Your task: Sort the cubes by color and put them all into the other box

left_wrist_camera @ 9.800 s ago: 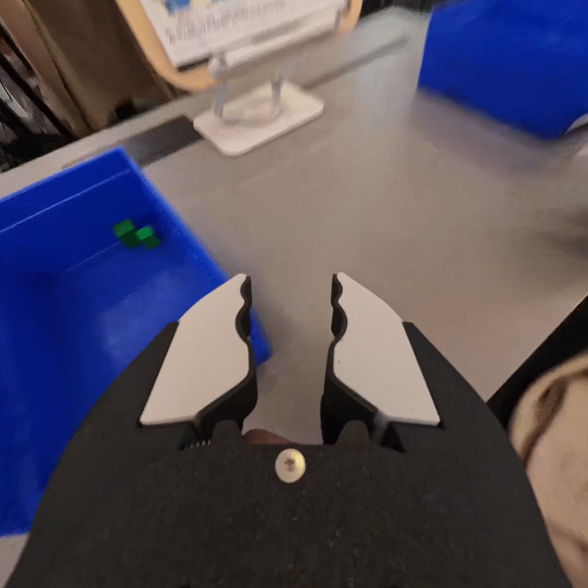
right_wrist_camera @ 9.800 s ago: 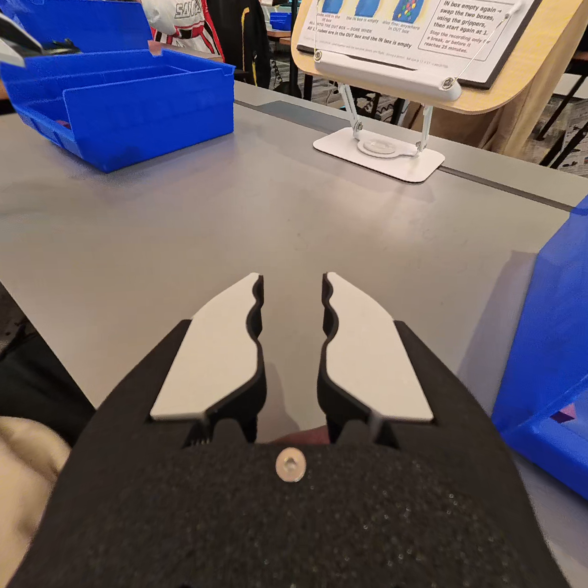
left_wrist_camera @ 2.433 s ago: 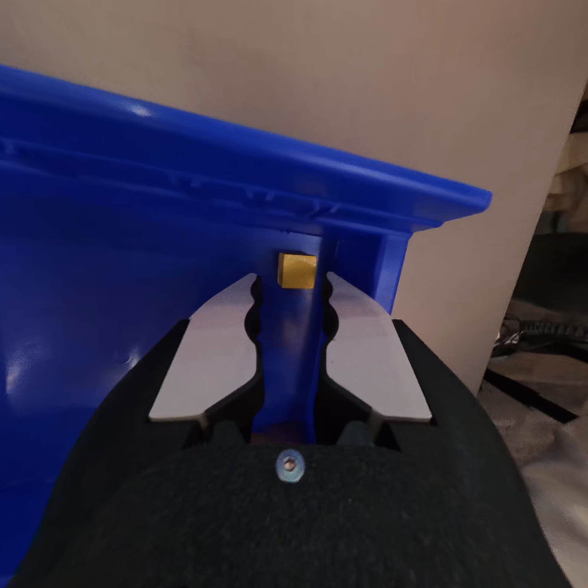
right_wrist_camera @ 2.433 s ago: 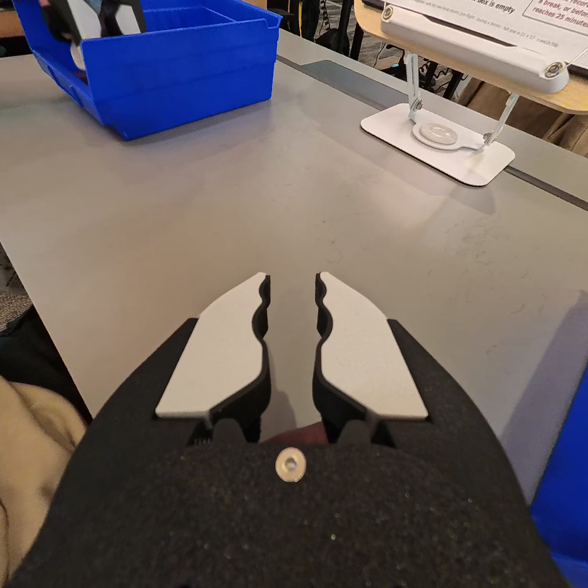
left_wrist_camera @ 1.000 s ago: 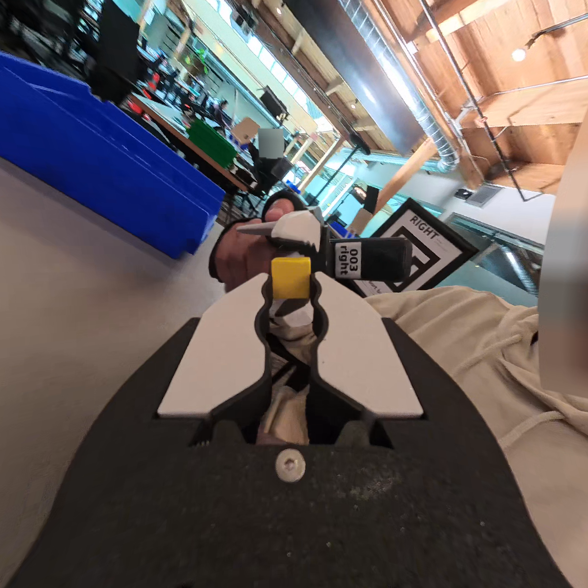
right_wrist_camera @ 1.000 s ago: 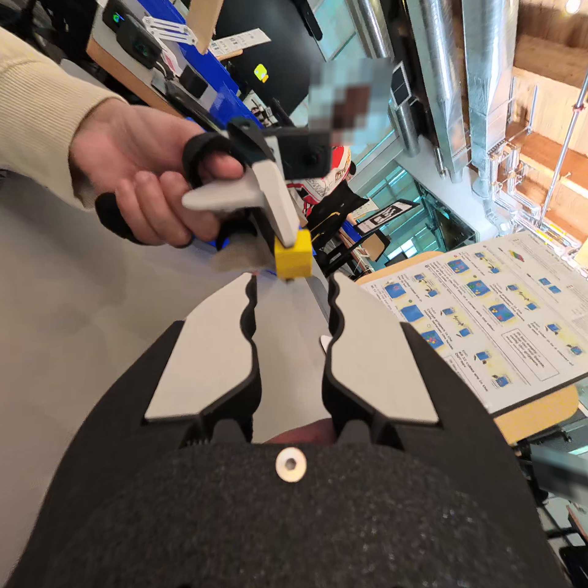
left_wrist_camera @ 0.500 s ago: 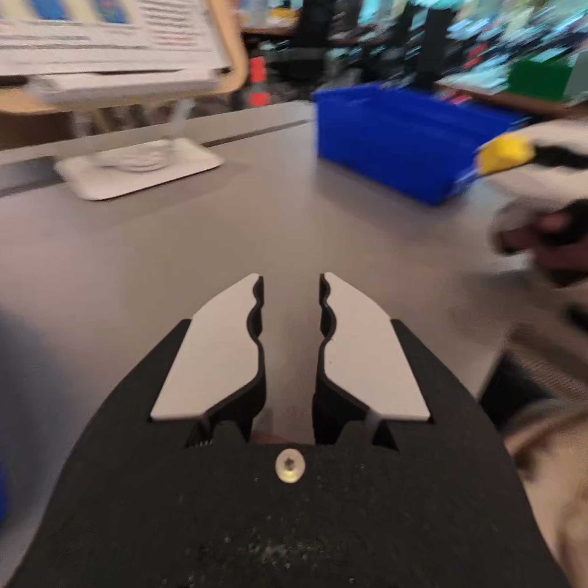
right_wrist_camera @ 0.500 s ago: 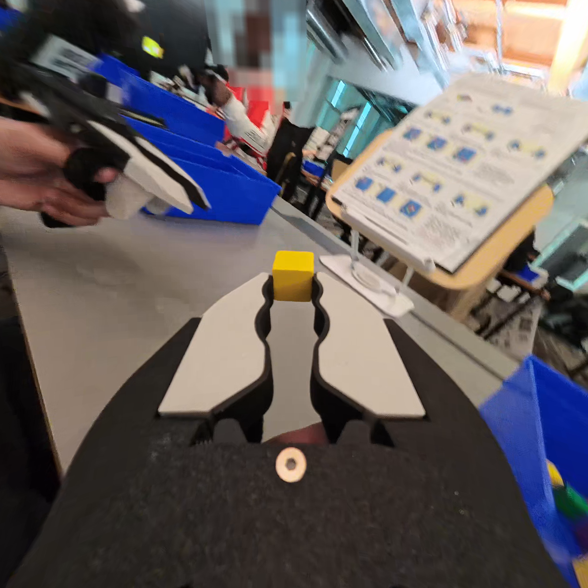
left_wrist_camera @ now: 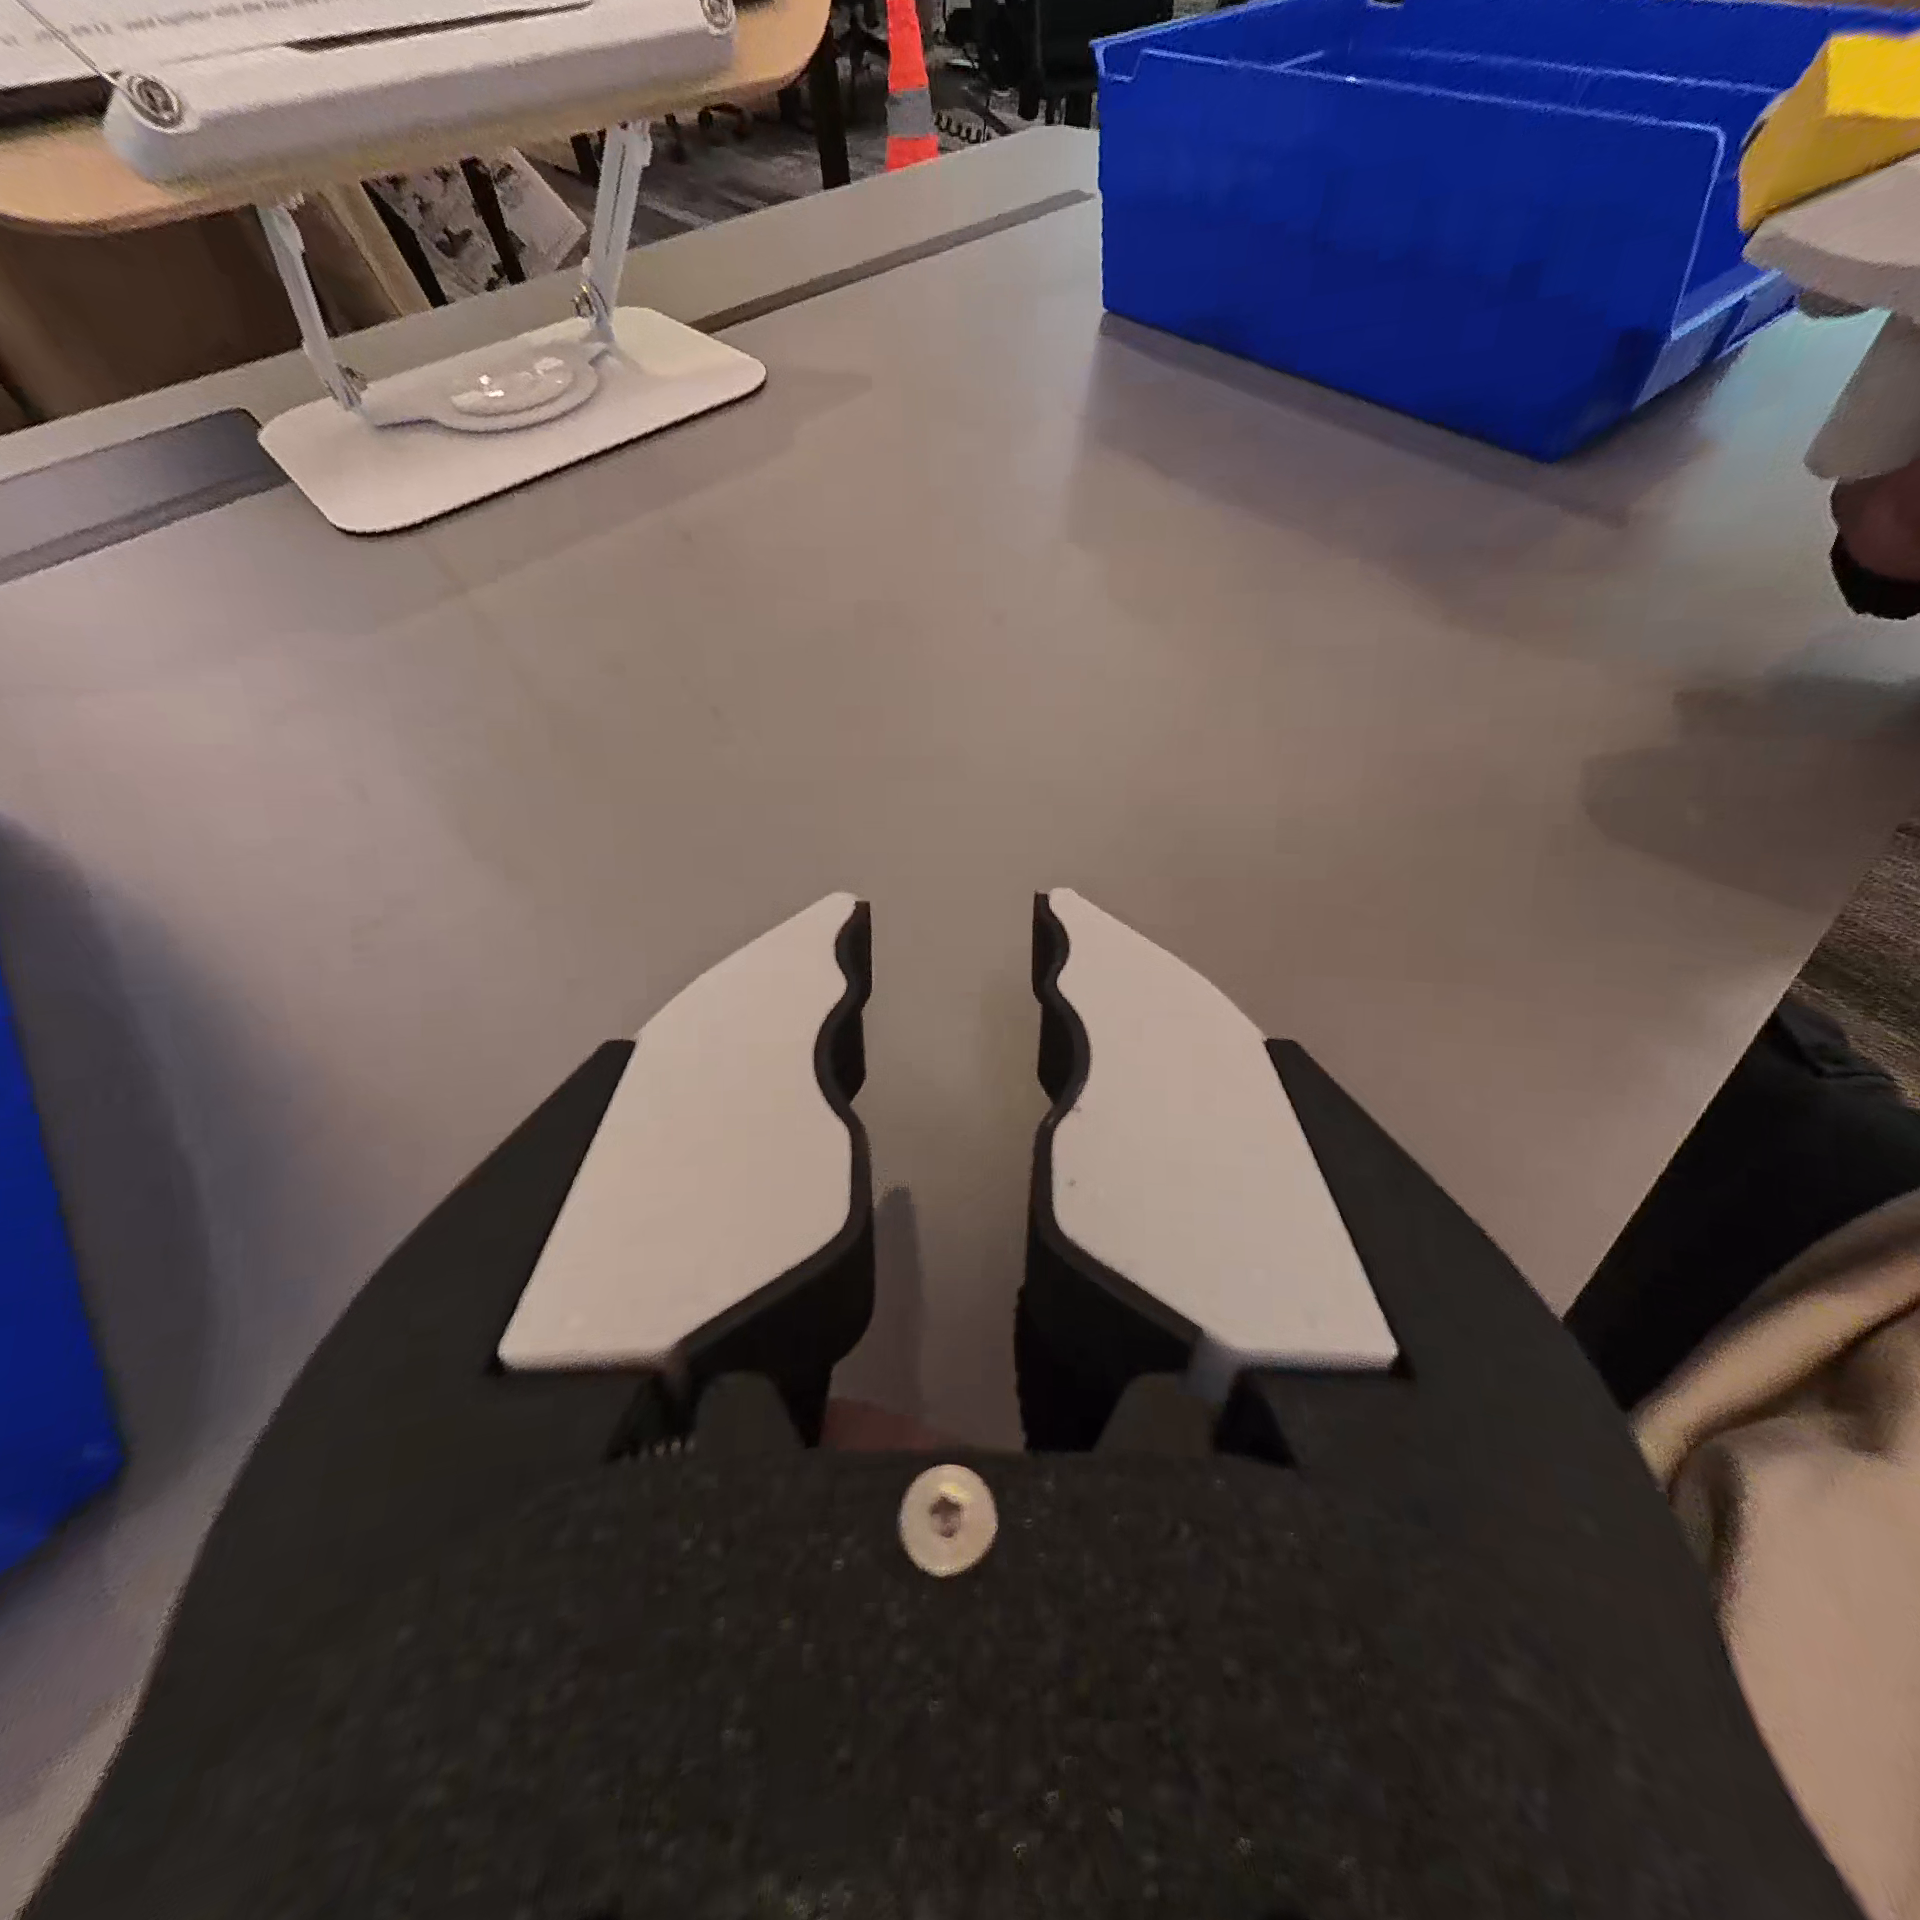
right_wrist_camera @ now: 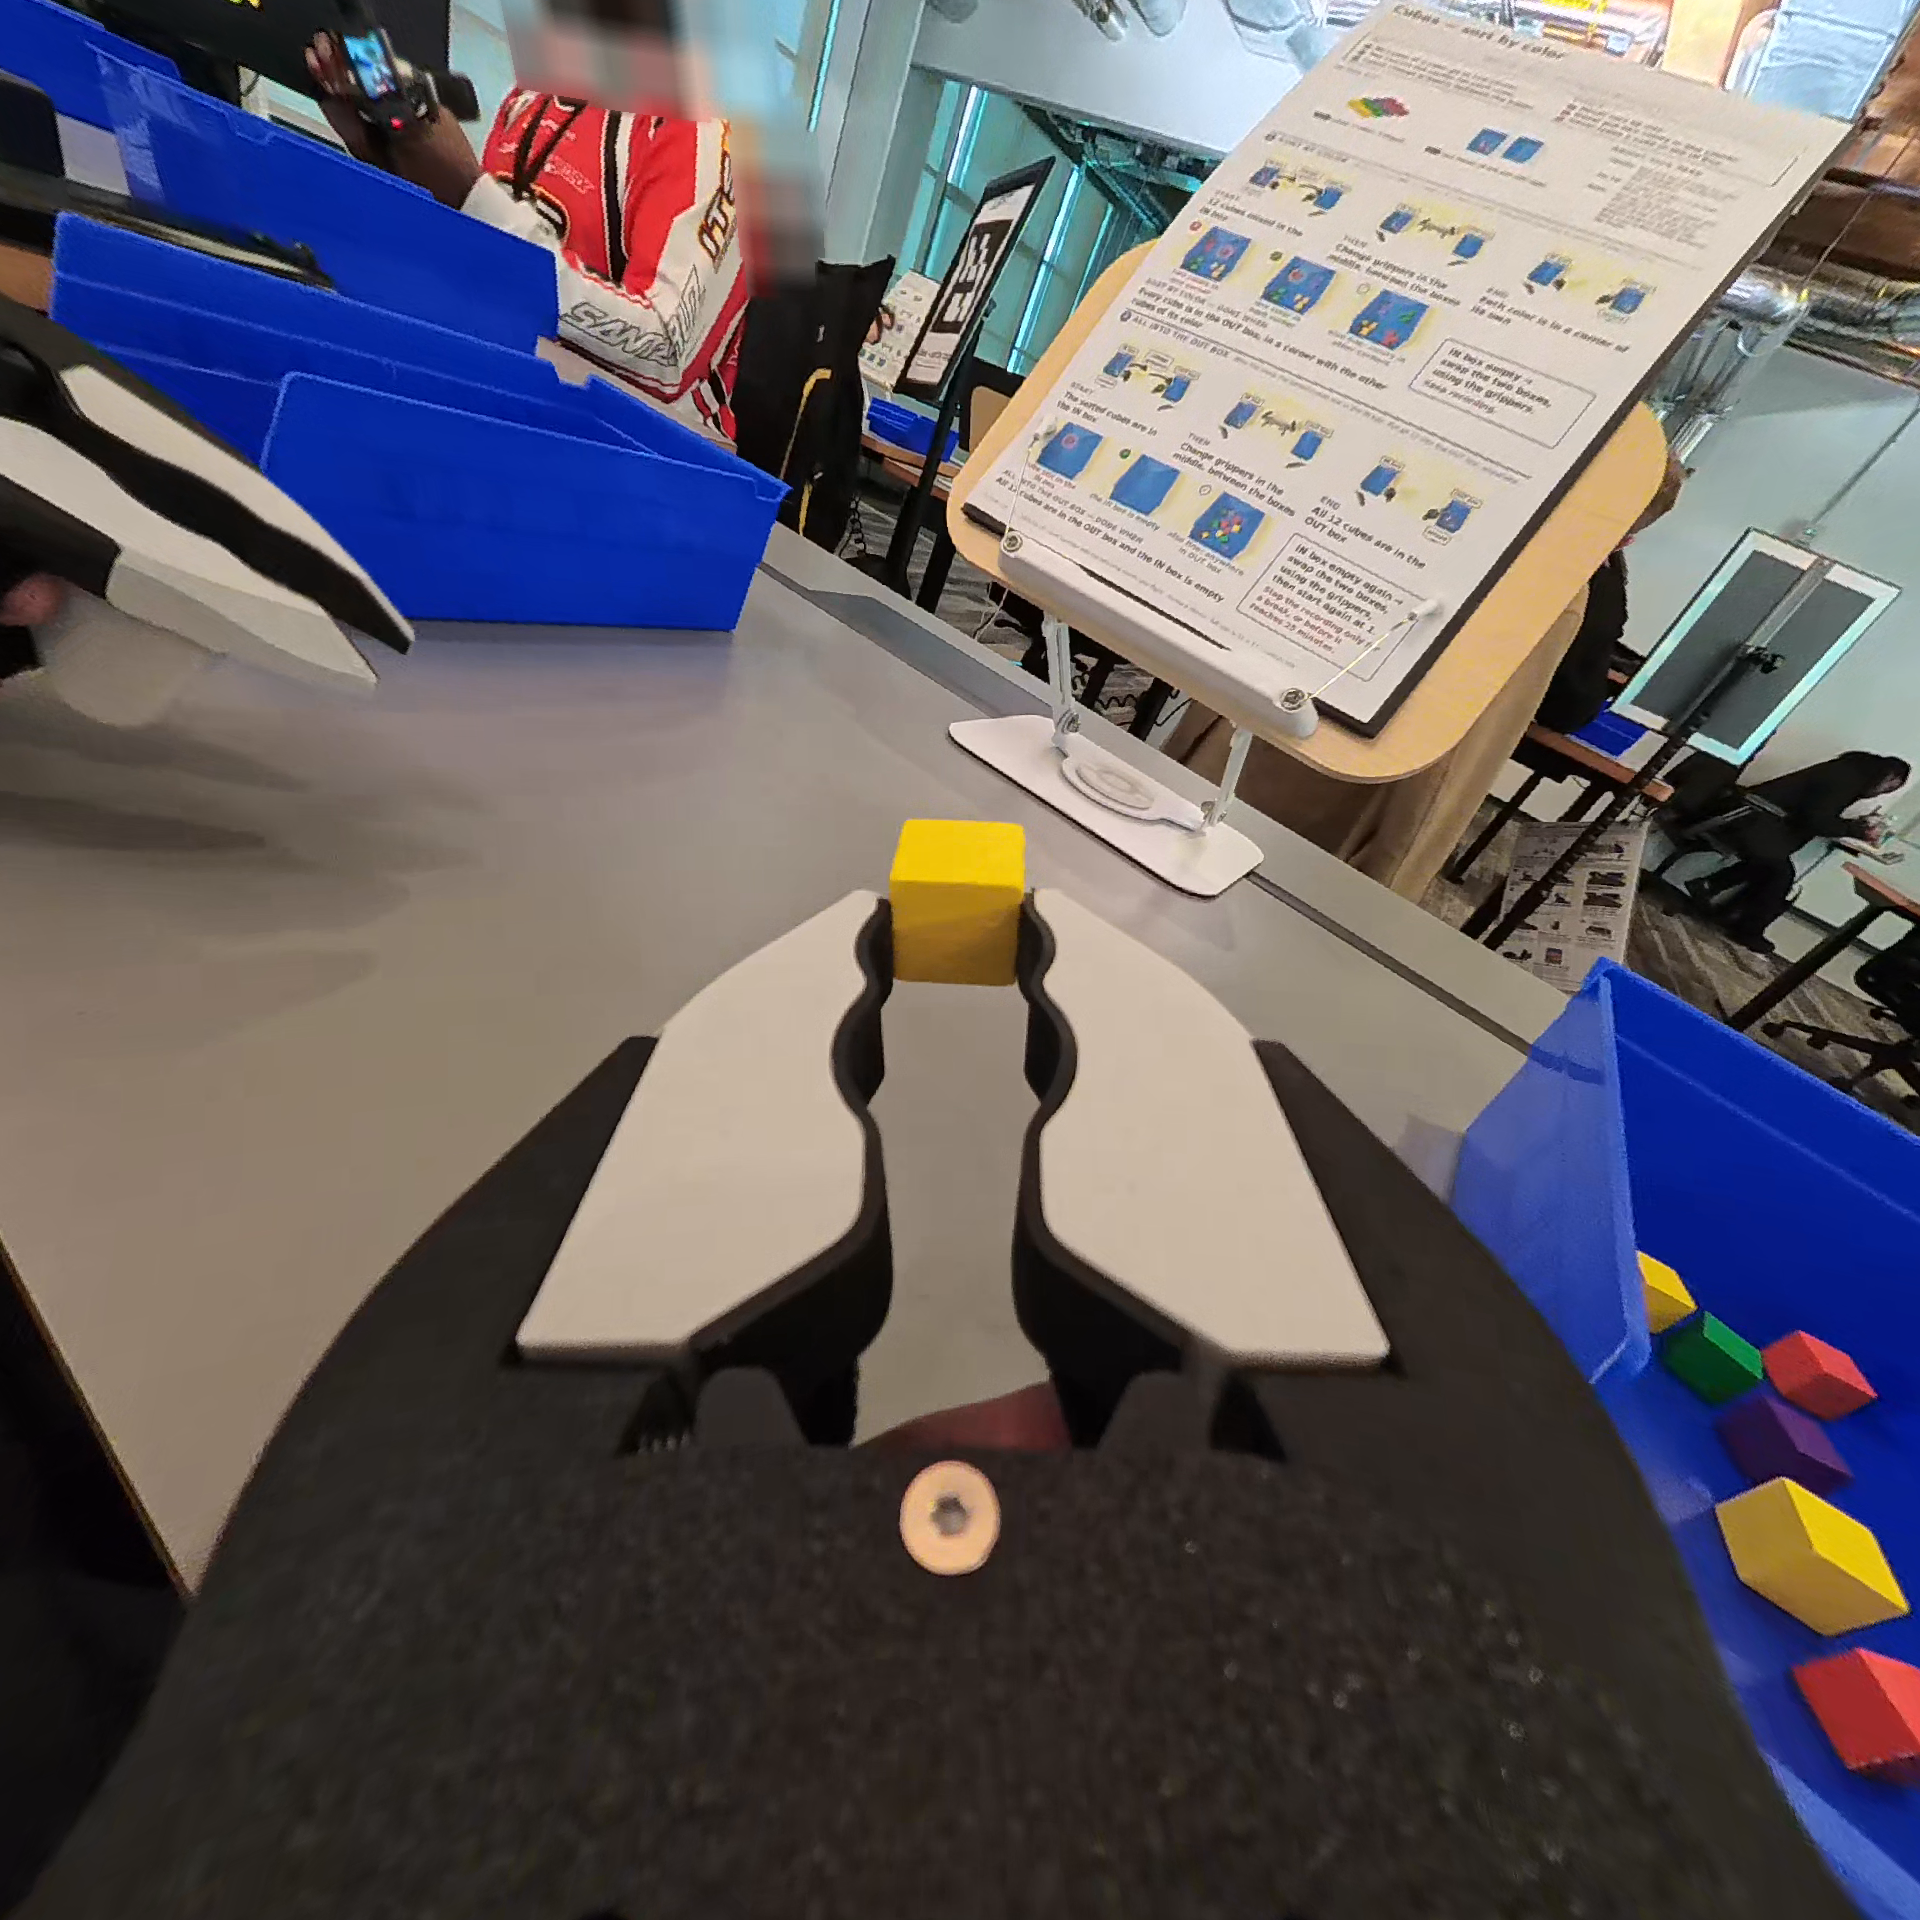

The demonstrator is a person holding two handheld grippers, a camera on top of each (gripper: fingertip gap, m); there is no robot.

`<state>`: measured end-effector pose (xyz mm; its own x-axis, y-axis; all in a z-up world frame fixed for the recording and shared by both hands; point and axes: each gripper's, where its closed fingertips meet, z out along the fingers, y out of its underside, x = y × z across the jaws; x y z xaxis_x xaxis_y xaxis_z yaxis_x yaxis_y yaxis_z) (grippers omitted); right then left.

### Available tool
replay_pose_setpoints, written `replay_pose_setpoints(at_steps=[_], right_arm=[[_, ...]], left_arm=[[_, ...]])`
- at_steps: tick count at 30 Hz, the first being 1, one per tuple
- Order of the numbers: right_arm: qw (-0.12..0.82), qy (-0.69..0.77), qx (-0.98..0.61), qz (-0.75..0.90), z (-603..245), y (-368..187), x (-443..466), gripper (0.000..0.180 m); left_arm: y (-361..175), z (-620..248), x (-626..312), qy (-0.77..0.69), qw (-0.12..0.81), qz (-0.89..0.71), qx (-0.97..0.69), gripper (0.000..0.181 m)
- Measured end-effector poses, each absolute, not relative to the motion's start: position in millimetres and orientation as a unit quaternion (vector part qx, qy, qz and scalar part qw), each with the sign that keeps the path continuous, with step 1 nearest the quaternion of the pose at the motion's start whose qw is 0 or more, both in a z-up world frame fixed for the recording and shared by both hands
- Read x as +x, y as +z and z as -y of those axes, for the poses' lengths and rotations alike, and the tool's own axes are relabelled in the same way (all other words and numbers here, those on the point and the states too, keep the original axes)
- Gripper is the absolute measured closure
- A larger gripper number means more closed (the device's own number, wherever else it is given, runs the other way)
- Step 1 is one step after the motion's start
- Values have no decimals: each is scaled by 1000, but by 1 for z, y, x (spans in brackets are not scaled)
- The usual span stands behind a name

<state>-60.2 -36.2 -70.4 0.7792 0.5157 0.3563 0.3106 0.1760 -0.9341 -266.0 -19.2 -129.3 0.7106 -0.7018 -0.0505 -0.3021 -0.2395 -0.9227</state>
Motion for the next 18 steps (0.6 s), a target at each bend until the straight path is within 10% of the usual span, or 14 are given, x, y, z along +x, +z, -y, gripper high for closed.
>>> replay_pose_setpoints(at_steps=[6, 18], right_arm=[[720, -73, -658, 208, -9, 8, 63, 157], [-9, -222, -928, 299, -147, -163, 270, 157]], left_arm=[[-130, 21, -265, -193, 518, -338, -762, 153], [-138, 29, -262, -171, 507, -372, -758, 153]])
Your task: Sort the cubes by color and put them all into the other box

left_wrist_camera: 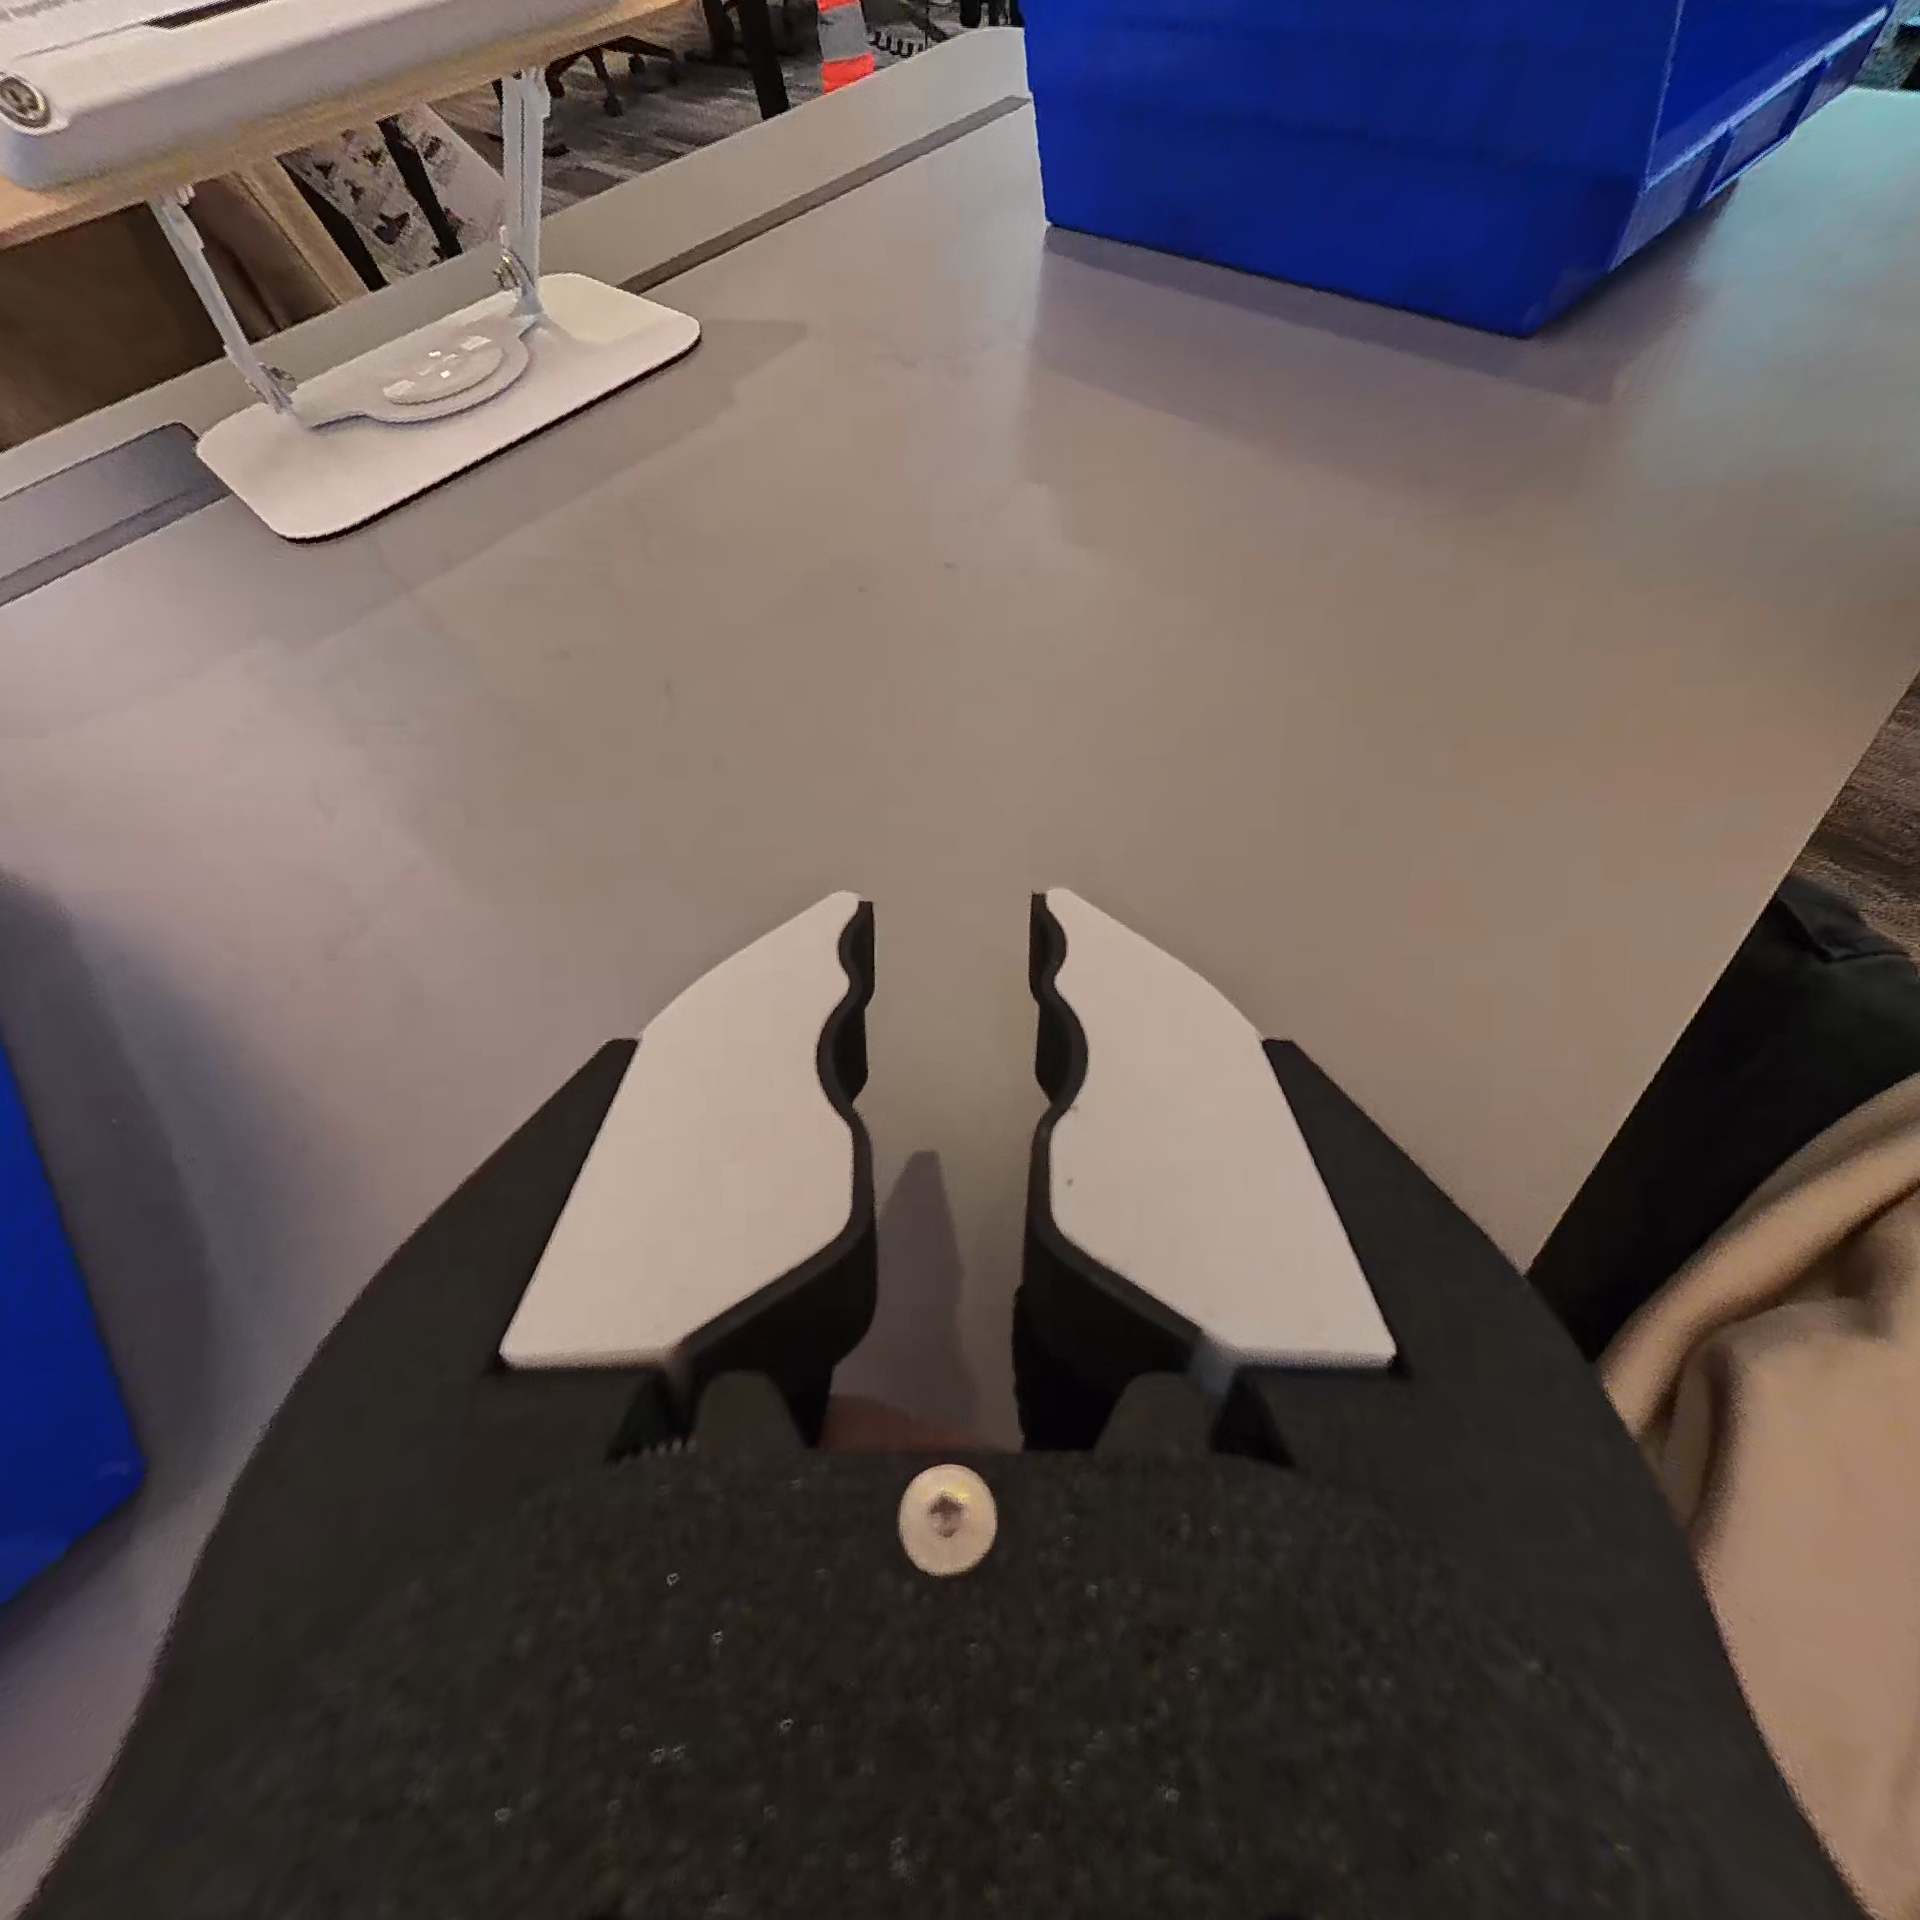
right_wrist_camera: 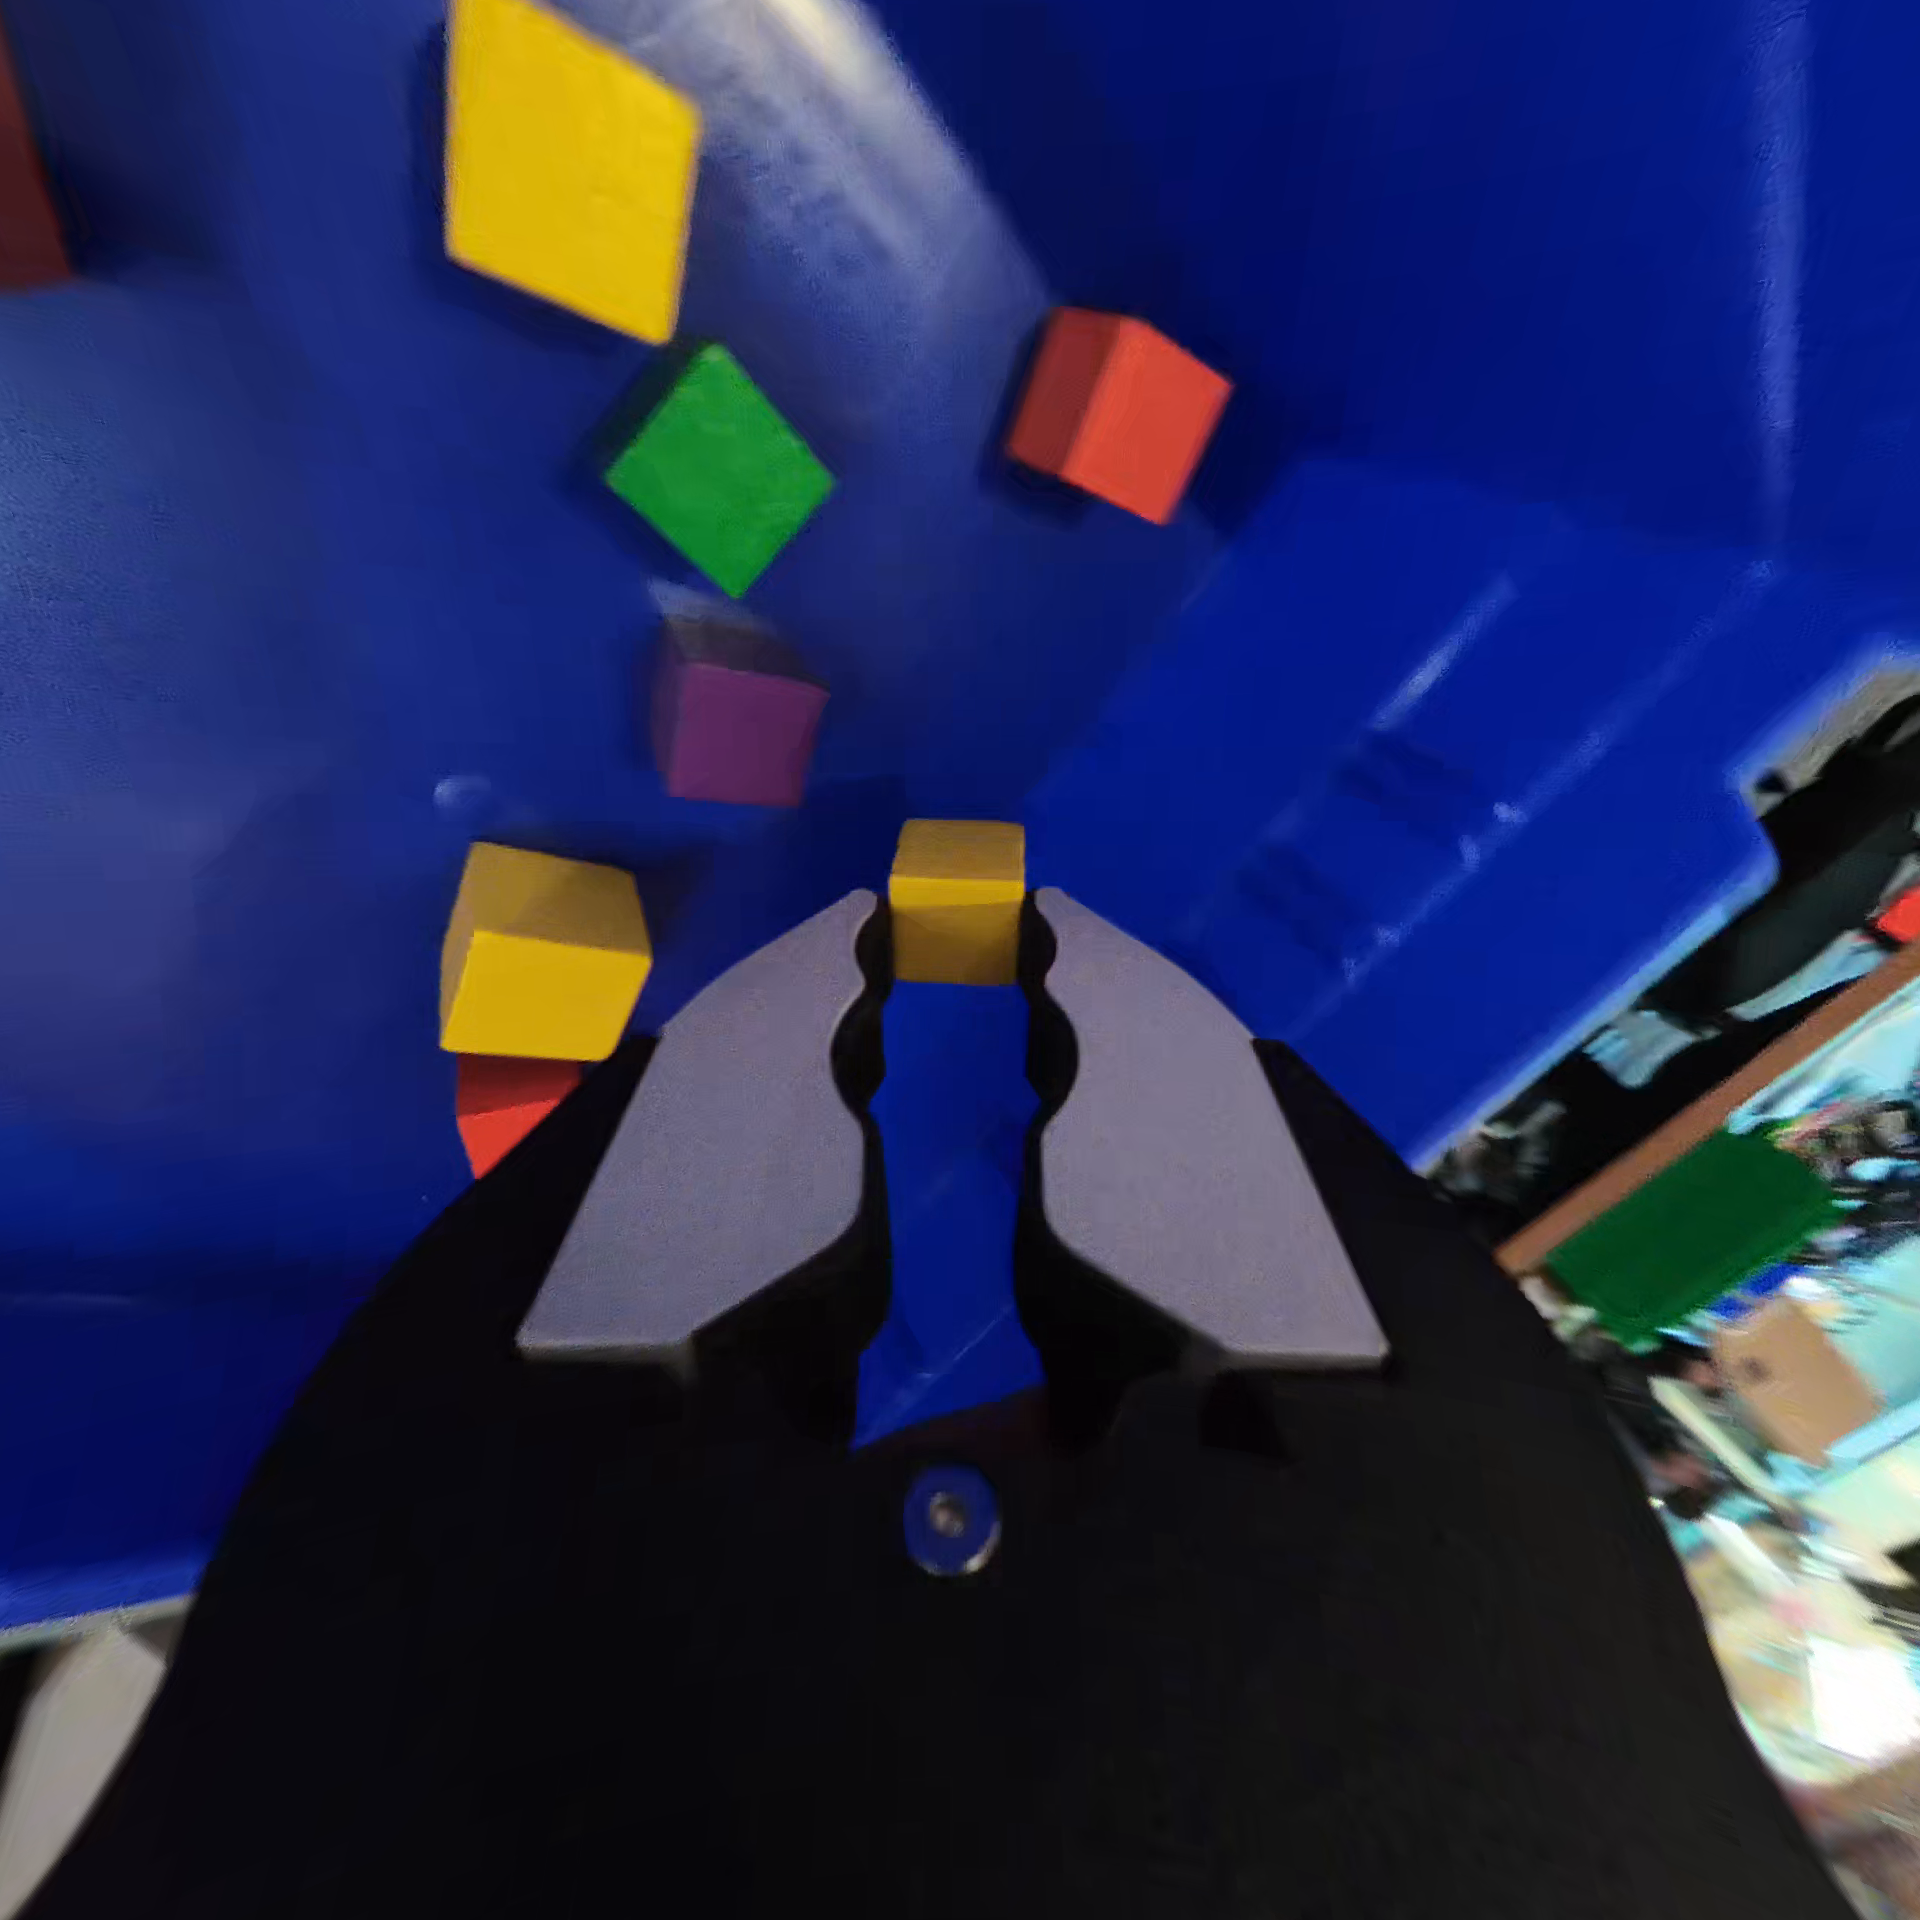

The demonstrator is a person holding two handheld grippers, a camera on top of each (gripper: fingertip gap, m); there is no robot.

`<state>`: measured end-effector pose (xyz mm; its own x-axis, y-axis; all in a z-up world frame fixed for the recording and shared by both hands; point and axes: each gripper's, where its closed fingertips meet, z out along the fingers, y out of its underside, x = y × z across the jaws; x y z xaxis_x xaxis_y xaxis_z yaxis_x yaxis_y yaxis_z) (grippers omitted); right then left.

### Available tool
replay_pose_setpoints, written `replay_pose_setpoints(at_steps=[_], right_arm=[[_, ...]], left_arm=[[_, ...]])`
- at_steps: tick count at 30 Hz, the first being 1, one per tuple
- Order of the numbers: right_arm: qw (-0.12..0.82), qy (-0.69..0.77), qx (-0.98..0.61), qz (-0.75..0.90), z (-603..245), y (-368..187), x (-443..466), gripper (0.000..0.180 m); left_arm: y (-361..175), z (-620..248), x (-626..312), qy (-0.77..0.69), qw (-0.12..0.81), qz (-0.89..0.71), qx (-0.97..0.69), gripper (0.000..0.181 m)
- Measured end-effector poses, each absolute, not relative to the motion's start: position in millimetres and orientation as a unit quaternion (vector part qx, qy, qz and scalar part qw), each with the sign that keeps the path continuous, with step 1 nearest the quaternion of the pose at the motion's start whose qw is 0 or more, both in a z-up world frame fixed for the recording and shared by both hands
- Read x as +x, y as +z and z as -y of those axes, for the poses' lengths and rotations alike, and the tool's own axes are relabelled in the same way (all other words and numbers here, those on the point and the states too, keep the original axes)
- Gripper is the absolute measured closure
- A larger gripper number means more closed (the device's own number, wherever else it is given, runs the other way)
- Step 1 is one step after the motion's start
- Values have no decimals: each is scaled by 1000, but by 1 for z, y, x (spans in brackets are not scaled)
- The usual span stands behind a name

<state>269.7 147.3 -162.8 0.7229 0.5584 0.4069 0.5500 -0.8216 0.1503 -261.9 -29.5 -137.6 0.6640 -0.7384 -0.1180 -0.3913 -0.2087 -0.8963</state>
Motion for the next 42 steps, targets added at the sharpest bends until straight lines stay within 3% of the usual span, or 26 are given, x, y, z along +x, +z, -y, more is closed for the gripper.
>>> replay_pose_setpoints(at_steps=[4, 9, 11, 14, 17, 19, 23, 29, 36, 42], right_arm=[[80, 218, 920, -316, -140, -175, 274, 156], [36, 202, 928, -313, -128, -148, 265, 146], [-71, 222, 922, -309, -124, -108, 249, 145], [-313, 190, 885, -288, -104, -51, 183, 147], [-525, -45, 801, -283, -43, -36, 54, 148], [-581, -216, 742, -257, 6, -46, -19, 152], [-590, -285, 706, -268, 60, -85, -86, 149], [-586, -204, 723, -305, 62, -105, -91, 152], [-538, -304, 739, -269, 60, -112, -93, 154], [-523, -334, 748, -237, 53, -113, -82, 155]], left_arm=[[-138, 31, -267, -165, 509, -372, -758, 153], [-139, 31, -267, -178, 501, -370, -762, 153], [-138, 31, -267, -180, 501, -370, -762, 153], [-138, 30, -266, -180, 501, -370, -761, 153], [-139, 27, -264, -176, 501, -372, -761, 152], [-140, 24, -263, -169, 503, -374, -761, 151], [-142, 23, -261, -166, 498, -377, -763, 147], [-142, 22, -262, -181, 491, -368, -768, 140], [-137, 30, -264, -211, 477, -356, -776, 139], [-49, -11, -346, -143, 567, -258, -769, 143]])
